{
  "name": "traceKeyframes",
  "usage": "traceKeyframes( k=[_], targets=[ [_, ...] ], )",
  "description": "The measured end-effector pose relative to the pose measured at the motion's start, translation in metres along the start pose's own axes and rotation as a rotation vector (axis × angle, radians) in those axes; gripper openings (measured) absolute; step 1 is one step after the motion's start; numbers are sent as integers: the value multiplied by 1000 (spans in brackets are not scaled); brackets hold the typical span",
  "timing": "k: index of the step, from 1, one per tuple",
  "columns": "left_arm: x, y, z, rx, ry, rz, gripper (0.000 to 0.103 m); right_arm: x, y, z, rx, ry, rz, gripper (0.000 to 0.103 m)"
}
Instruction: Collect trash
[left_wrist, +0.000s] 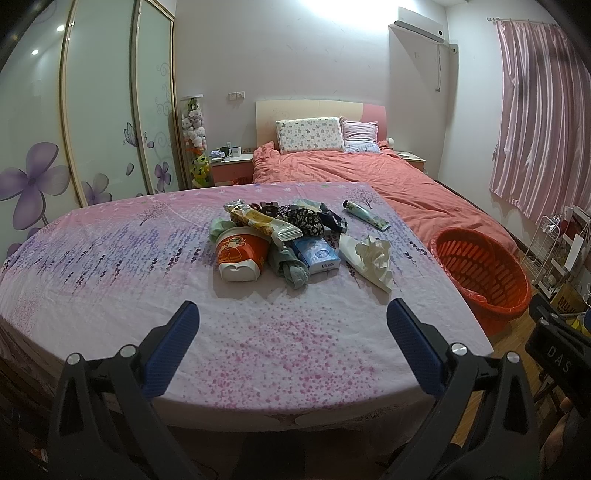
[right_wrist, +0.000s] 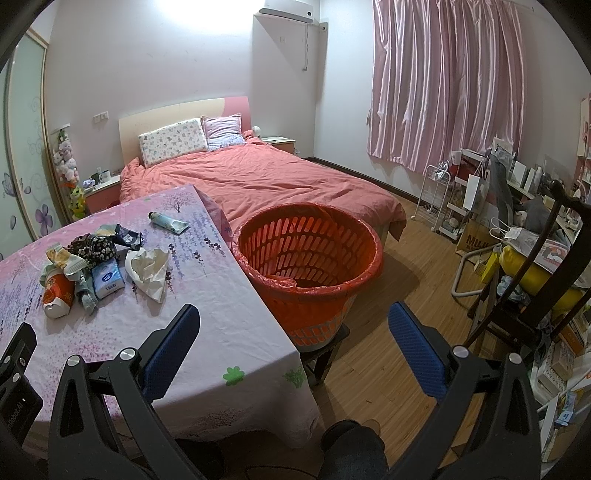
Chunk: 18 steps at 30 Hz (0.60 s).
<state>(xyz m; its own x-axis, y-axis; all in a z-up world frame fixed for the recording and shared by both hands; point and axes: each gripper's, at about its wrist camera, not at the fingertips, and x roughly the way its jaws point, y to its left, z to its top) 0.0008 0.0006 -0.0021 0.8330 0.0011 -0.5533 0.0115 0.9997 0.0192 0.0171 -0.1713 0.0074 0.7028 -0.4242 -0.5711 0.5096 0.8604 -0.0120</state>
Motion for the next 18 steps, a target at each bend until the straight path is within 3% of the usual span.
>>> traceKeyframes(
  k=[18],
  targets=[
    [1,1,-1,0,2,-1,99,1,0,-1,1,3,0,101]
  ],
)
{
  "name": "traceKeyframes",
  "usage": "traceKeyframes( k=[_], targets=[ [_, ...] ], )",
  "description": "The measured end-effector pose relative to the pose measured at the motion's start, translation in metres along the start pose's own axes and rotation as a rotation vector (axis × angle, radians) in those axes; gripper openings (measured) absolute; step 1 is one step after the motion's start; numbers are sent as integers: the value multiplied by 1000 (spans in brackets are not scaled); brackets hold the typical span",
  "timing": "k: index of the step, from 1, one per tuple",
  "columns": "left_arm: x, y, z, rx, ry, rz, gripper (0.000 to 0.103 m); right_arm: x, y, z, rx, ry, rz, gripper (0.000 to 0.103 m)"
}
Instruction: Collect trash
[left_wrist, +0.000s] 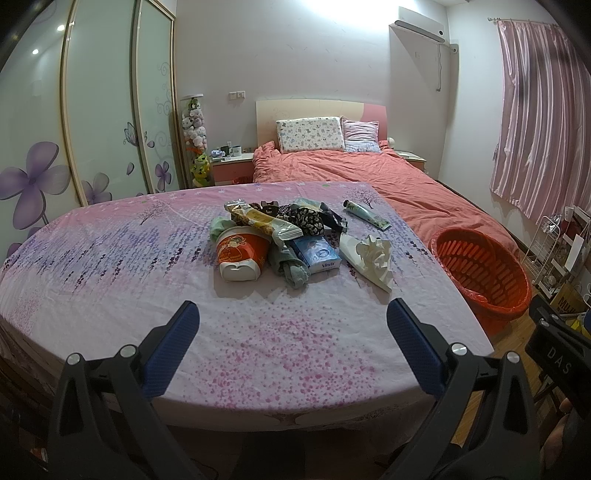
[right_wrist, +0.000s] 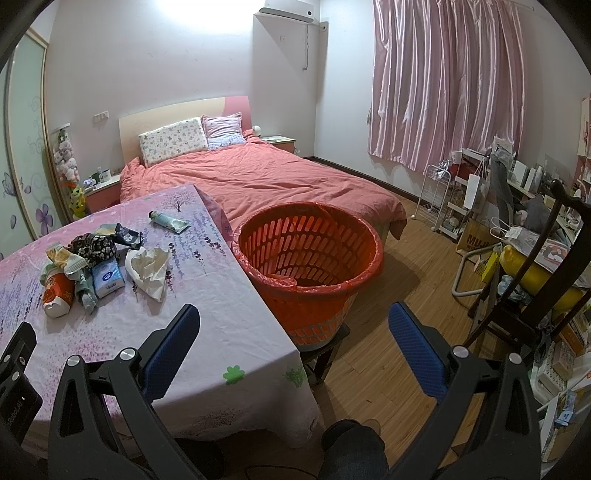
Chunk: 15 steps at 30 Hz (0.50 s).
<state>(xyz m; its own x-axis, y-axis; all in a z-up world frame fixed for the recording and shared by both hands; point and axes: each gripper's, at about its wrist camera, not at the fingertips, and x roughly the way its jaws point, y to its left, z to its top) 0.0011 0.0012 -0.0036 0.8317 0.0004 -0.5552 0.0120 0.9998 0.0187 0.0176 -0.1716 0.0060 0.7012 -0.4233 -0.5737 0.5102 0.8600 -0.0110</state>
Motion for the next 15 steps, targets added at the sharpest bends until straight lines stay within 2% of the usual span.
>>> traceKeyframes(
  k=[11,15],
  targets=[
    [0,-1,-2,-3,9,2,99,3,0,-1,-2,0,1,101],
    [15,9,-2,-29,20,16,99,5,3,-1,-19,-9,38,101]
  ],
)
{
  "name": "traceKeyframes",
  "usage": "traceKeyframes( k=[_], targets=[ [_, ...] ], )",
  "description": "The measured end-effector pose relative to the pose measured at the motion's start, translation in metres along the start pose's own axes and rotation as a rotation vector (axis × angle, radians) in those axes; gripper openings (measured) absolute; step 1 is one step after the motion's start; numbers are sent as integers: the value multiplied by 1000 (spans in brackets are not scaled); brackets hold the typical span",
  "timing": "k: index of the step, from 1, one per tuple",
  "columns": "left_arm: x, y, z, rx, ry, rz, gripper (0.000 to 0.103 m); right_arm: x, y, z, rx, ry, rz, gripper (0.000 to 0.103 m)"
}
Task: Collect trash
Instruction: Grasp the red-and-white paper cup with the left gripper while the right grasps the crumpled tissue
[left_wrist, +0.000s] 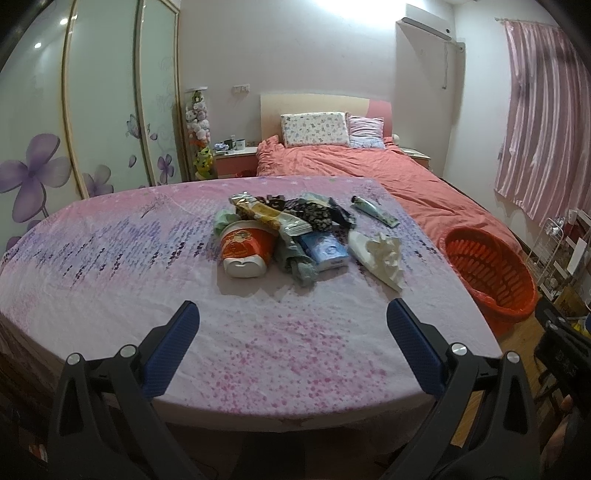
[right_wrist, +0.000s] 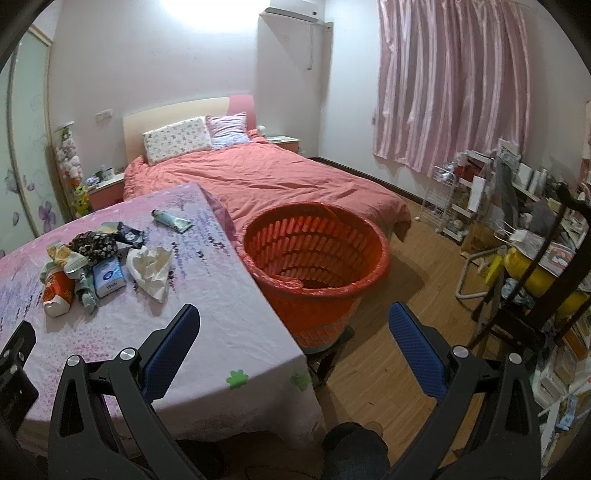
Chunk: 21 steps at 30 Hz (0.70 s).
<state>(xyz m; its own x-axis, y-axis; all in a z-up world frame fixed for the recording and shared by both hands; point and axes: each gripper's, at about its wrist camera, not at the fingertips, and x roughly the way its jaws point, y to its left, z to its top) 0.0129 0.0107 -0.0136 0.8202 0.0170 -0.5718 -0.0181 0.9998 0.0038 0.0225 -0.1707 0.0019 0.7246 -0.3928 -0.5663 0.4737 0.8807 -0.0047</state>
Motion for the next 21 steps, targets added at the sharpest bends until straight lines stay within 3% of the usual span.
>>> traceKeyframes(
  k=[2,11,21],
  targets=[
    [11,13,1,-24,12,12,99,11,2,0,-11,5,56,101],
    [60,71,15,-105,59,87,99,37,29,9,-69,34,162,101],
    [125,83,36,-61,139,48,99,90,79,32,-96,152,388,101]
  ],
)
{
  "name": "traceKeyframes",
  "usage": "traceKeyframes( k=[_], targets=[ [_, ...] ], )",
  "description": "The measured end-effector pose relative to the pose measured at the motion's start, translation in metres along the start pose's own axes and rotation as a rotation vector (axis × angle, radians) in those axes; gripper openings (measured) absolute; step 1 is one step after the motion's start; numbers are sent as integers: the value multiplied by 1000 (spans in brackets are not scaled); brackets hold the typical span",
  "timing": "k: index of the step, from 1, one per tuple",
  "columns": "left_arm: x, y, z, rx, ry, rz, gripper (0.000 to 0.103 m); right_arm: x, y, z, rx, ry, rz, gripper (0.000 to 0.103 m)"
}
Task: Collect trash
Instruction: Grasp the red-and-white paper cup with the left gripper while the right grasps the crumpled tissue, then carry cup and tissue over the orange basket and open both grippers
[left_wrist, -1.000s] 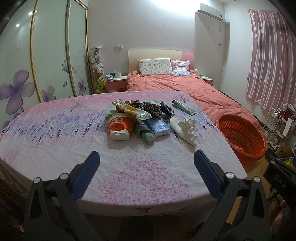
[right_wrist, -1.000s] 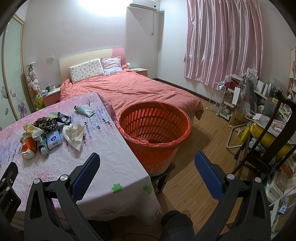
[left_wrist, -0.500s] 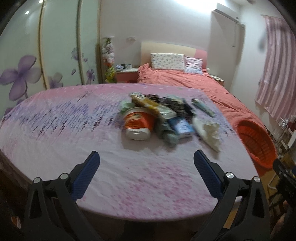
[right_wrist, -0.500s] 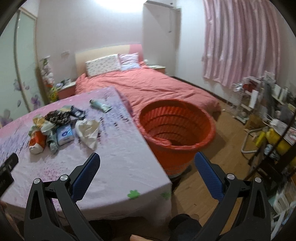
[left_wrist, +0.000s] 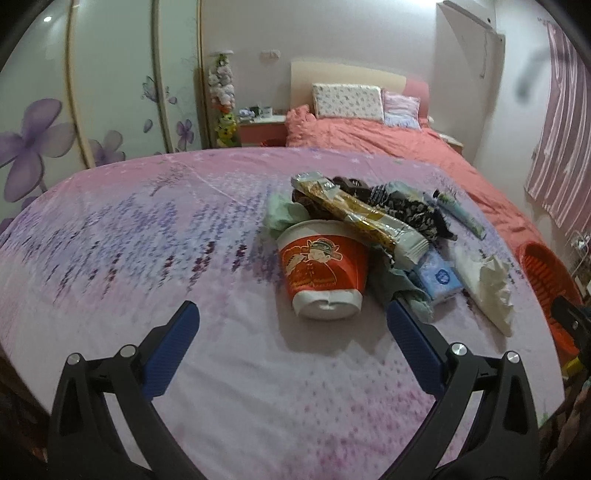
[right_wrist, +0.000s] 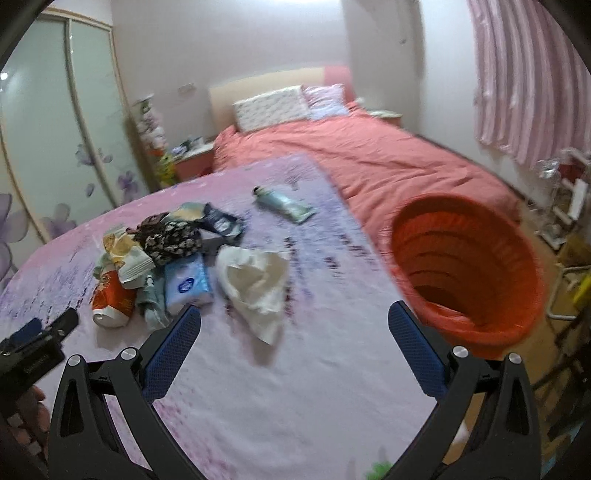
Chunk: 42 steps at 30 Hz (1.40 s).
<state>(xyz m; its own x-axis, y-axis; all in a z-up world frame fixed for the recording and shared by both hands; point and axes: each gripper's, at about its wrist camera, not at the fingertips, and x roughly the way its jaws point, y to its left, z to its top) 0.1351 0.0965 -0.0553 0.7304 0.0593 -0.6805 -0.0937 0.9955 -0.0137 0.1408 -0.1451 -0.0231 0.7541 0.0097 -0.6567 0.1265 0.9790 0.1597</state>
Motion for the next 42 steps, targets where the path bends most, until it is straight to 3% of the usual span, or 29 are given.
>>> traceKeyframes(
  k=[10,14,19,23,31,42],
  targets=[
    [52,-4,19,1,84,-54,99,70,20,11,-51,146,-2,86],
    [66,-8,22,19,106,-36,99,82,20,10,-50,194,-6,70],
    [81,-10,23,18,135,-54,88,78,20,6,-44,201,-1,57],
    [89,-10,23,21,156,-79,72,78,17,5,-45,200,12,44],
    [80,-4,21,35,135,-104,71,77,16,7,-40,196,19,39],
    [35,16,24,62,63,-117,71,59,13,10,-34,142,13,38]
  ],
)
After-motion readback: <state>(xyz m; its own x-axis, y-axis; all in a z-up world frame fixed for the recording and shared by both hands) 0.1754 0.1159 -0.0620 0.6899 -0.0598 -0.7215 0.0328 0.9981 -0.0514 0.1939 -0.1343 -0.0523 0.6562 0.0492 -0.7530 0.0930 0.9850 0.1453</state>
